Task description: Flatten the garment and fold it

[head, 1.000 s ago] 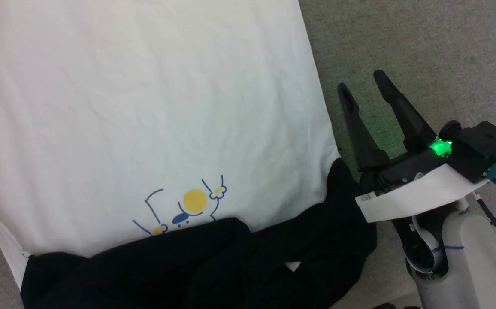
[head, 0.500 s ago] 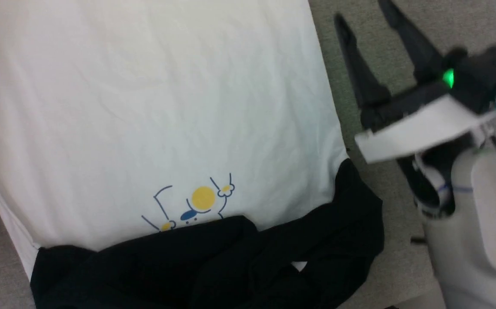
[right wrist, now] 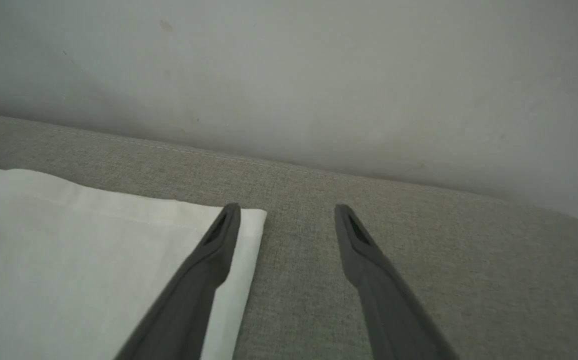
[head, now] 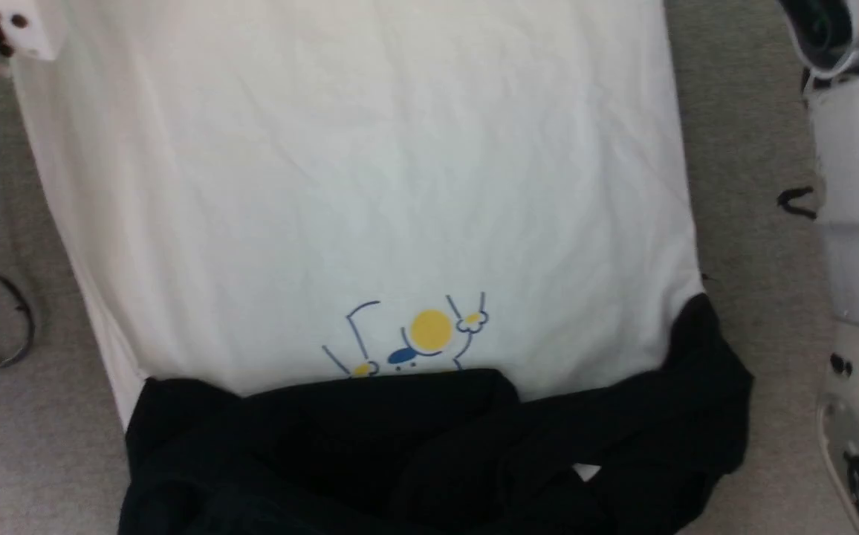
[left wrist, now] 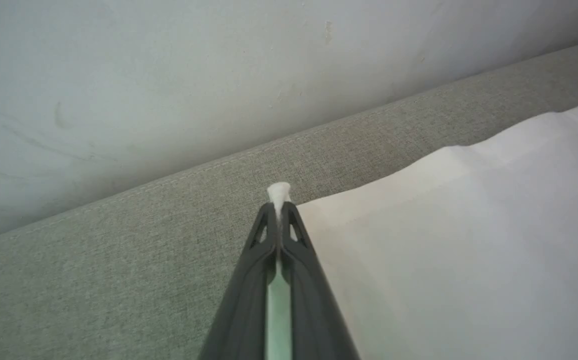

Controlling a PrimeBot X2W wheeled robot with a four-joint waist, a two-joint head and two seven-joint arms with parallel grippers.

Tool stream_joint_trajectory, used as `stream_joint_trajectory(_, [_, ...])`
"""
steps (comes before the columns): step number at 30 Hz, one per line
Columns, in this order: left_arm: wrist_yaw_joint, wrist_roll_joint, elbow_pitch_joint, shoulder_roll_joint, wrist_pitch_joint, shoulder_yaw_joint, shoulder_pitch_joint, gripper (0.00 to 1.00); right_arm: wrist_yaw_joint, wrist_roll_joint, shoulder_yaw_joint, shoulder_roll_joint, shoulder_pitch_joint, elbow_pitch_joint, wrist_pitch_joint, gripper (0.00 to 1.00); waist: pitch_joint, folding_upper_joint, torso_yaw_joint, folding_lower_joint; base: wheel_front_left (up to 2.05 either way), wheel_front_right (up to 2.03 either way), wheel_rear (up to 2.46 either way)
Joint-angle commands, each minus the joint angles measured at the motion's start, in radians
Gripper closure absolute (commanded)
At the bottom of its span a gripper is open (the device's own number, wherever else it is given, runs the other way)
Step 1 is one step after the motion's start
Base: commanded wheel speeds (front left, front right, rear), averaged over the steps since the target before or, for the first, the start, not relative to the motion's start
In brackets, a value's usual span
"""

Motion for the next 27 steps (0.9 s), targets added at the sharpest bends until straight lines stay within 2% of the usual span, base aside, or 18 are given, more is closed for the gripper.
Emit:
stream_joint_trajectory(1, [-0.003,-0.007,-0.002,-0.024,-0.025,-0.011,-0.020,1.00,-0.001,-0.019,-0.035,-0.006,-0.049,0.066,0.043,0.00,0.035,-0.0001,0.077,-0.0001,0.00,0.00,0.00])
stream_joint_trajectory(7, [-0.009,-0.010,0.008,-0.063,-0.065,-0.040,-0.038,1.00,-0.001,-0.058,-0.085,-0.010,-0.145,0.214,0.186,0.00,0.057,-0.0001,0.123,-0.0001,0.00,0.00,0.00])
stream_joint_trajectory(8, [-0.010,-0.010,0.011,-0.065,-0.068,-0.043,-0.040,1.00,-0.001,-0.063,-0.082,-0.009,-0.155,0.229,0.212,0.05,0.059,-0.0001,0.126,-0.0001,0.00,0.00,0.00])
stream_joint_trajectory(9, [-0.010,-0.010,0.011,-0.065,-0.068,-0.043,-0.040,1.00,-0.001,-0.063,-0.082,-0.009,-0.155,0.229,0.212,0.05,0.059,-0.0001,0.126,-0.0001,0.00,0.00,0.00])
stream_joint_trajectory(10, [-0.011,-0.010,0.014,-0.067,-0.072,-0.046,-0.043,1.00,-0.001,-0.066,-0.078,-0.009,-0.163,0.241,0.238,0.12,0.060,-0.0001,0.128,-0.0001,0.00,0.00,0.00])
stream_joint_trajectory(13, [-0.014,-0.008,0.031,-0.070,-0.085,-0.056,-0.051,1.00,-0.001,-0.091,-0.058,-0.023,-0.183,0.275,0.354,0.76,0.061,-0.0001,0.130,-0.0001,0.00,0.00,0.00])
stream_joint_trajectory(14, [-0.014,-0.008,0.031,-0.070,-0.085,-0.056,-0.051,1.00,-0.001,-0.091,-0.058,-0.023,-0.183,0.275,0.354,0.76,0.061,-0.0001,0.130,-0.0001,0.00,0.00,0.00])
stream_joint_trajectory(15, [-0.014,-0.008,0.036,-0.070,-0.087,-0.057,-0.052,1.00,-0.001,-0.094,-0.056,-0.026,-0.187,0.277,0.378,0.92,0.061,-0.0001,0.129,-0.0001,0.00,0.00,0.00])
stream_joint_trajectory(16, [-0.015,-0.008,0.040,-0.069,-0.089,-0.058,-0.054,1.00,-0.001,-0.099,-0.052,-0.030,-0.190,0.275,0.395,1.00,0.061,-0.0001,0.127,-0.0001,0.00,0.00,0.00])
stream_joint_trajectory(18, [-0.017,-0.005,0.044,-0.065,-0.100,-0.060,-0.058,1.00,-0.001,-0.105,-0.044,-0.035,-0.193,0.267,0.411,1.00,0.061,-0.0001,0.124,-0.0001,0.00,0.00,0.00])
stream_joint_trajectory(21, [-0.013,0.012,0.048,-0.057,-0.144,-0.058,-0.071,1.00,-0.001,-0.107,-0.041,-0.036,-0.193,0.231,0.369,1.00,0.063,-0.0001,0.118,-0.0001,0.00,0.00,0.00])
stream_joint_trajectory(27, [0.008,0.076,0.082,-0.039,-0.274,-0.058,-0.123,1.00,-0.001,-0.143,-0.068,-0.038,-0.205,0.185,0.191,1.00,0.063,-0.0001,0.106,-0.0001,0.00,0.00,0.00])
